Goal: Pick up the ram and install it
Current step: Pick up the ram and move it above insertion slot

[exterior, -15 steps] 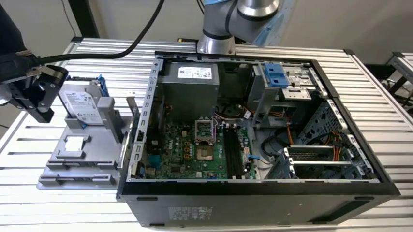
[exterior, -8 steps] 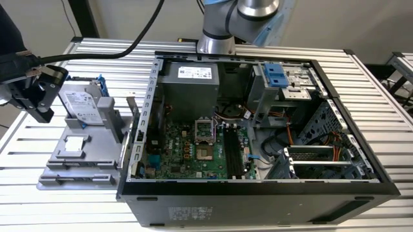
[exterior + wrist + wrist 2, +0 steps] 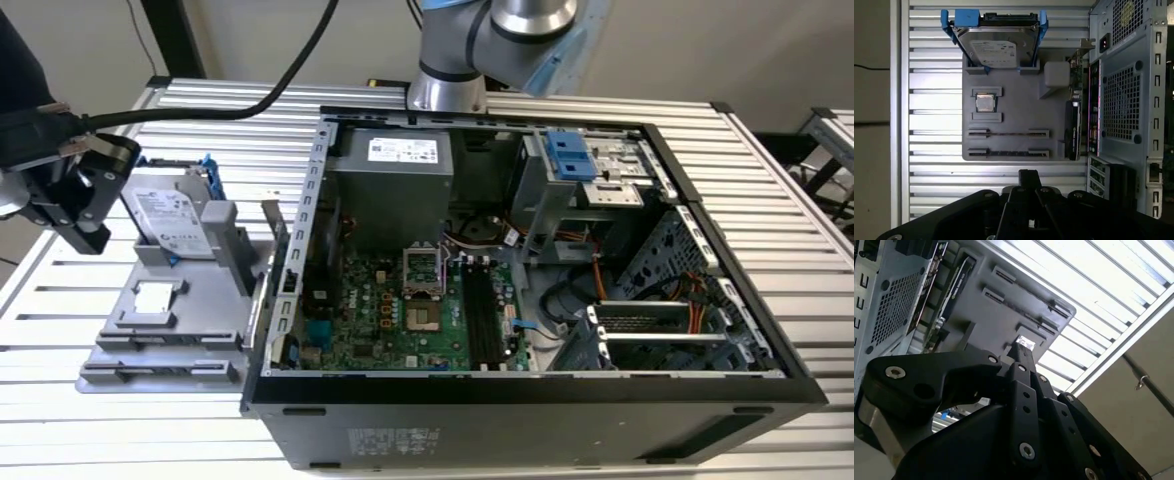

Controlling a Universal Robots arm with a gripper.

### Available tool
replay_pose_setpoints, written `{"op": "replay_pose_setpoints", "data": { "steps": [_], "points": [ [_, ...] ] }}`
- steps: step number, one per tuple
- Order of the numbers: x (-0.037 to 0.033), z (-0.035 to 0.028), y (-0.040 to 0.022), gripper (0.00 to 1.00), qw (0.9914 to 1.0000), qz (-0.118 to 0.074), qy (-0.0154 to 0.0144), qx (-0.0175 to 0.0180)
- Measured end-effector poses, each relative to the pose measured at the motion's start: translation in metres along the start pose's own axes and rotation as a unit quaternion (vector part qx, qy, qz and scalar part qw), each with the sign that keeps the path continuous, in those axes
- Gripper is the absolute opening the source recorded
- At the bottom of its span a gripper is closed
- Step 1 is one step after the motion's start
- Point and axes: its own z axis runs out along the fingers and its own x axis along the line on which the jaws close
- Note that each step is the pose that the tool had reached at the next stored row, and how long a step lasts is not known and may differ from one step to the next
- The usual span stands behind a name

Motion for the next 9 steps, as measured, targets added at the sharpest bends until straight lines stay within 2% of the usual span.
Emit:
{"op": "replay_pose_setpoints", "data": {
  "steps": [4, 7, 9],
  "points": [
    [0.0, 0.0, 0.0, 0.0, 0.99935, -0.036, 0.0029, -0.0001],
    [0.0, 0.0, 0.0, 0.0, 0.99799, -0.063, 0.0052, -0.0002],
    [0.0, 0.0, 0.0, 0.0, 0.99666, -0.081, 0.0067, -0.0002]
  ]
}}
